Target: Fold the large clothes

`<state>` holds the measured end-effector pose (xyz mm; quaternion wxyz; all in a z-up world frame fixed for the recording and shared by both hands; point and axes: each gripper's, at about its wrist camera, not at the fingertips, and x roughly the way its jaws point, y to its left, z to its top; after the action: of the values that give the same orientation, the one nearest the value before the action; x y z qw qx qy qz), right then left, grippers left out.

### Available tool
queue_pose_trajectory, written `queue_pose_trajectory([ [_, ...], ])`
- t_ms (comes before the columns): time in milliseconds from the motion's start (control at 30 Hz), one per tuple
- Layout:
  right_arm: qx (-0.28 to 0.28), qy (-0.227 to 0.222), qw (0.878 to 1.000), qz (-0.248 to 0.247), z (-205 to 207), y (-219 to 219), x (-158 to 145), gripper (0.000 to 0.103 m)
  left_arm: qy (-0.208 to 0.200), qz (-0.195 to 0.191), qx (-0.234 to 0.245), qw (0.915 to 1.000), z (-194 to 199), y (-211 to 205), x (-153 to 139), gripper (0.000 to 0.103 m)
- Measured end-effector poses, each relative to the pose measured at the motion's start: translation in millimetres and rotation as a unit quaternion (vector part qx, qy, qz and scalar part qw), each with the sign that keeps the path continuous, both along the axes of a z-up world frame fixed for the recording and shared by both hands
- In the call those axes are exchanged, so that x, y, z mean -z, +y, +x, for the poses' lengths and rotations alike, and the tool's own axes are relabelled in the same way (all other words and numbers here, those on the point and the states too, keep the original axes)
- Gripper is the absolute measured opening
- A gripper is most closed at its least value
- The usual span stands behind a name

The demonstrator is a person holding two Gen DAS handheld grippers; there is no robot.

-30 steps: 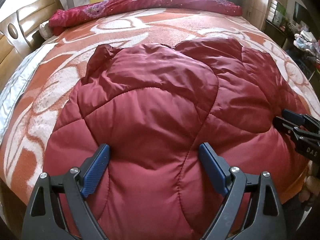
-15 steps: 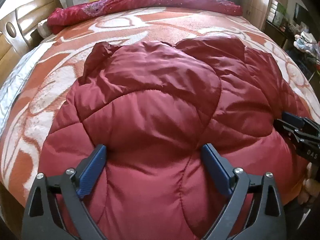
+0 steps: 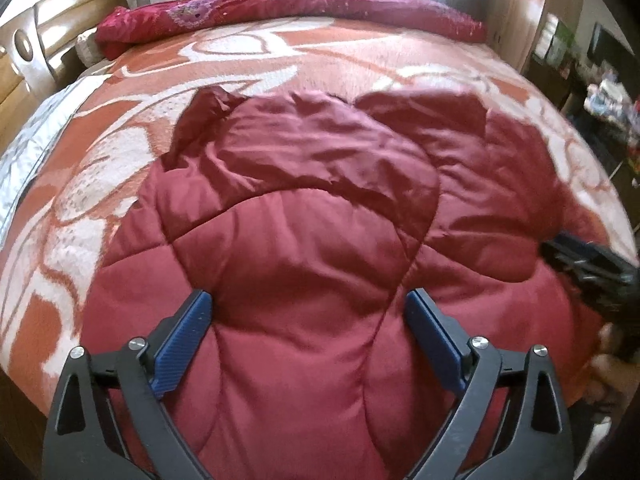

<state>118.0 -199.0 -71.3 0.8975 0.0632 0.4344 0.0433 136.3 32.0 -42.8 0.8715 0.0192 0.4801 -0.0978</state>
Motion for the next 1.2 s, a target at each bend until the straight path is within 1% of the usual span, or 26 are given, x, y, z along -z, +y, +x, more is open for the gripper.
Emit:
queue_pose_trajectory([
  [67,0.002,0.001,1.0,0.007,0.4,-1.6,-0.2,0.059,-0.006,-0.008,-0.008,0.9999,-3.0,8.1,-6.0,0.096],
  [167,0.007,0.0,1.0,0.02,-4.9,-3.1,-12.7,0.058,-0.001,0.001,-0.019,0.9998,1.4,15.8,-2.8,0.096],
  [200,0.009,-0.011,1.0,0.025,-10.7,-3.5,-22.9,0.059,0.004,0.001,-0.022,0.9998,4.5,18.1,0.9,0.096],
  [233,0.01,-0.023,0.999,0.025,-15.6,-4.2,-30.7,0.061,0.006,-0.001,-0.022,0.9997,5.3,18.2,2.6,0.096],
  [267,0.012,-0.034,0.999,0.019,-19.2,-6.3,-36.7,0.061,0.007,0.0,-0.023,0.9997,6.9,17.8,4.6,0.096],
  [300,0.017,-0.042,0.999,0.003,-22.6,-6.9,-42.1,0.061,0.006,0.006,-0.022,0.9997,8.4,15.5,6.2,0.096],
  [367,0.02,-0.032,0.999,-0.012,-18.6,-10.5,-37.8,0.061,0.004,0.017,-0.02,0.9997,9.5,9.8,8.9,0.096],
  [400,0.025,-0.009,1.0,-0.014,-11.3,-16.6,-24.4,0.061,0.004,0.019,-0.018,0.9996,10.6,8.2,11.0,0.097],
  [433,0.023,0.002,1.0,-0.006,-7.0,-20.1,-14.4,0.061,0.004,0.018,-0.017,0.9997,10.6,8.5,12.6,0.097],
  [467,0.022,0.002,1.0,0.0,-4.4,-22.9,-6.5,0.061,0.006,0.014,-0.015,0.9998,12.6,9.1,14.6,0.097],
  [533,0.022,-0.006,1.0,-0.003,-2.1,-24.0,1.4,0.061,0.01,0.01,-0.013,0.9998,14.7,11.0,16.4,0.098],
  [667,0.025,-0.004,1.0,-0.009,-0.1,-22.2,0.6,0.061,0.011,0.013,-0.011,0.9998,16.9,10.8,18.7,0.098],
  [767,0.03,-0.011,0.999,0.005,-4.6,-24.3,-6.3,0.061,0.011,0.015,-0.012,0.9998,15.7,10.5,19.5,0.099],
  [833,0.036,-0.025,0.999,0.011,-17.8,-26.5,-18.4,0.06,0.01,0.014,-0.011,0.9998,15.4,10.3,20.1,0.099],
  [900,0.04,-0.033,0.999,-0.003,-27.8,-24.0,-20.9,0.06,0.009,0.015,-0.012,0.9998,15.6,10.5,20.5,0.099],
  [967,0.04,-0.02,0.999,-0.013,-27.2,-25.5,-11.9,0.06,0.007,0.017,-0.011,0.9998,14.8,10.8,20.8,0.099],
  [1067,0.043,-0.019,0.999,0.01,-23.4,-35.1,5.3,0.061,0.001,0.021,-0.012,0.9997,13.1,9.0,22.1,0.099],
  [1100,0.046,-0.02,0.999,0.014,-22.4,-36.0,7.5,0.061,-0.001,0.022,-0.012,0.9997,12.9,8.6,22.7,0.1],
  [1200,0.047,-0.021,0.999,0.003,-21.3,-32.6,5.4,0.062,-0.002,0.023,-0.014,0.9996,12.3,8.6,21.1,0.099],
])
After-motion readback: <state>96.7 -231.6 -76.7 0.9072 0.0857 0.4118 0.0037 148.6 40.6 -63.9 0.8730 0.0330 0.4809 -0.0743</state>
